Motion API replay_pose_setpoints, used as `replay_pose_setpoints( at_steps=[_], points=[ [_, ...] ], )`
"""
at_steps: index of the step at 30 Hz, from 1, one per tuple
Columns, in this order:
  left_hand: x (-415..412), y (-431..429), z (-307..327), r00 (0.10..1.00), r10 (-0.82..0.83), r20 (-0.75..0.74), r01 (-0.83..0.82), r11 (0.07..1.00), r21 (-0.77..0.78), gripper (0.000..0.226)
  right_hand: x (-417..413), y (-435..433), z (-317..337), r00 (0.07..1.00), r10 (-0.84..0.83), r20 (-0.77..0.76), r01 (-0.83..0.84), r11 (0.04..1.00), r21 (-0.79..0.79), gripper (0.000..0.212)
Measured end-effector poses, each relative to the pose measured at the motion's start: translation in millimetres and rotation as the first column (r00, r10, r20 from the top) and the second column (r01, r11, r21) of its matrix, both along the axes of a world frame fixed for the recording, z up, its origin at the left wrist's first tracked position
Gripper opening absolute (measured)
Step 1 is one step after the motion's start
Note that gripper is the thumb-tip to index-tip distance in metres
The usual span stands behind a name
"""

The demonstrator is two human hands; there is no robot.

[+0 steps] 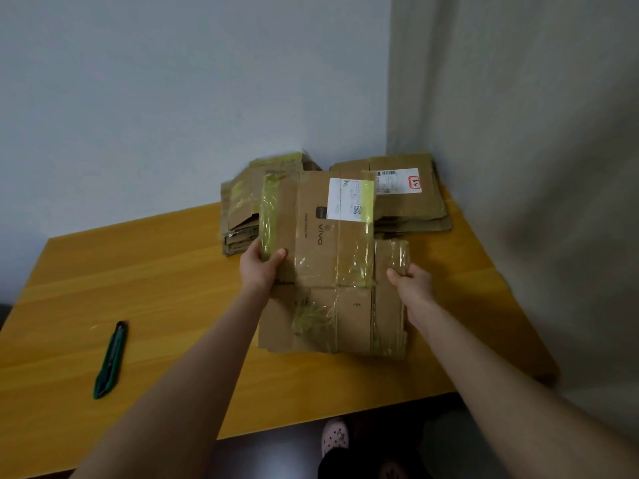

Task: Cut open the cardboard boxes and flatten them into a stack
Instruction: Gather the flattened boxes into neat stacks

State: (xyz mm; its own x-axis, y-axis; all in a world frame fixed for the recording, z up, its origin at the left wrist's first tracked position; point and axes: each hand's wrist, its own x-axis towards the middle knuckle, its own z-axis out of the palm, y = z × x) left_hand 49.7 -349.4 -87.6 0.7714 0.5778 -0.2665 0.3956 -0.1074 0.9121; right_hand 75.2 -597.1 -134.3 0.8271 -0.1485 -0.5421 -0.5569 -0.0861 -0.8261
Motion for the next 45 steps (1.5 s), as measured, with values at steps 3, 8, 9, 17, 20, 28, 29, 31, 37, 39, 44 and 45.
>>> replay_pose_setpoints(
  at_steps=[3, 8, 9, 17, 20, 28, 29, 31, 37, 39, 44, 45],
  points=[
    [-2.2, -4.8, -6.5, 0.998, 0.054, -0.012, -0.053, 0.998, 0.046, 0.038, 7.8, 2.6, -2.4, 0.999, -0.046, 0.014, 0.047, 0.997, -0.067, 0.011],
    [-0.5, 1.7, -3.8, 0.995, 0.102, -0.003, -0.101, 0.993, 0.067, 0.034, 13.9, -7.4, -6.1, 0.993, -0.105, -0.059, 0.092, 0.977, -0.193, 0.010],
    [1.0, 9.9, 0.5, 0.993, 0.114, 0.005, -0.114, 0.992, 0.052, 0.038, 14.4, -11.6, -6.6, 0.994, -0.067, -0.090, 0.041, 0.964, -0.263, 0.006],
    [25.5, 47.2, 59.8, 0.933, -0.348, -0.085, 0.358, 0.897, 0.258, 0.037, 39.8, -6.3, 41.2, 0.964, -0.025, 0.264, 0.033, 0.999, -0.027, 0.086],
    [45.4, 20.8, 77.2, 0.766, -0.587, -0.263, 0.634, 0.623, 0.458, 0.032, 37.9, -3.3, 51.3, 0.947, 0.273, 0.170, -0.278, 0.960, 0.010, 0.051],
    [47.6, -11.7, 35.6, 0.896, -0.395, -0.201, 0.376, 0.439, 0.816, 0.061, 4.3, -28.4, -9.9, 0.966, -0.102, -0.237, 0.074, 0.989, -0.127, 0.039],
    [36.7, -5.8, 18.2, 0.909, -0.333, -0.253, 0.401, 0.522, 0.753, 0.063, -2.1, -31.6, -18.7, 0.958, -0.104, -0.269, 0.058, 0.983, -0.172, 0.040],
    [15.4, 5.8, -17.6, 0.888, -0.227, -0.400, 0.436, 0.693, 0.574, 0.071, -9.2, -33.7, -33.5, 0.954, -0.078, -0.289, 0.014, 0.977, -0.215, 0.037],
    [-6.6, 18.7, -83.9, 0.810, -0.250, -0.531, 0.309, 0.951, 0.025, 0.083, -0.5, -24.6, -43.9, 0.937, -0.192, -0.293, 0.152, 0.976, -0.154, 0.041],
    [-3.8, 19.2, -89.9, 0.810, -0.236, -0.538, 0.307, 0.951, 0.045, 0.084, 1.4, -19.9, -43.1, 0.933, -0.217, -0.286, 0.194, 0.975, -0.108, 0.040],
    [-6.3, 24.1, -88.4, 0.866, -0.158, -0.474, 0.199, 0.979, 0.037, 0.083, 10.7, -12.9, -16.2, 0.986, -0.066, -0.155, 0.075, 0.996, 0.052, 0.029],
    [-8.1, 22.8, -84.1, 0.905, -0.138, -0.403, 0.155, 0.988, 0.011, 0.082, 13.4, -14.4, -7.3, 0.994, -0.013, -0.112, 0.021, 0.997, 0.071, 0.029]
  ],
)
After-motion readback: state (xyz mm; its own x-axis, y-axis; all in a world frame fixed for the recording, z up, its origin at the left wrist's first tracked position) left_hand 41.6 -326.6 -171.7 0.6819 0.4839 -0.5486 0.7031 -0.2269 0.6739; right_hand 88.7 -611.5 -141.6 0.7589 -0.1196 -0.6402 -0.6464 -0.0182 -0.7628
